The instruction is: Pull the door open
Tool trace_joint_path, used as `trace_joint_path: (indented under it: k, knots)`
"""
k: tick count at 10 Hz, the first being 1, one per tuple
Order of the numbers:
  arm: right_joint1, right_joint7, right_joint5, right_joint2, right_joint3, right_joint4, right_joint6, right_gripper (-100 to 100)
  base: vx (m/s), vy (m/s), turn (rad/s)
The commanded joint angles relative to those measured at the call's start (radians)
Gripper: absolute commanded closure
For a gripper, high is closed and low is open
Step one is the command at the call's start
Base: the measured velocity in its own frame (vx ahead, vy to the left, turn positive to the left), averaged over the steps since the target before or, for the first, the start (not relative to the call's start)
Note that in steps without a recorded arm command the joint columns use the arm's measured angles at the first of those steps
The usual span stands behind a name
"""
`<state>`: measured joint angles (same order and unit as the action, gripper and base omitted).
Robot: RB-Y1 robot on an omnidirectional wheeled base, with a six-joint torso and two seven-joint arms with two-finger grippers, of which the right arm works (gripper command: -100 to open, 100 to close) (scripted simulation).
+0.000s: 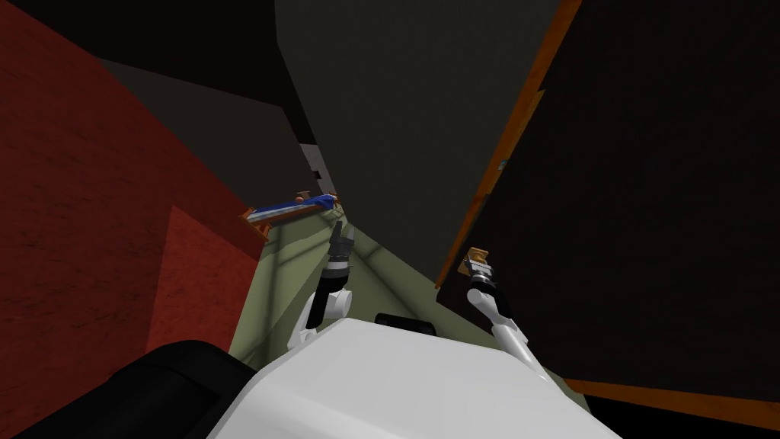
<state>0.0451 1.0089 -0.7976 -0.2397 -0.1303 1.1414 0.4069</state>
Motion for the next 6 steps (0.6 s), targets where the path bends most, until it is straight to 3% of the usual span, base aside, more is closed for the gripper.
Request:
trace_joint_path:
  k: [1,5,6]
  knots:
    - [0.000,-0.003,0.001,0.004,0.003,0.001,-0.002,100,-0.030,-0.010,-0.014]
    - [0.000,-0.003,0.001,0.004,0.003,0.001,-0.002,100,-0.013,0.000,0.007]
    - [-0.010,0.016,-0.002,-0.011,0.017,0.006,-0.006,100,-0.149,-0.043,0.109]
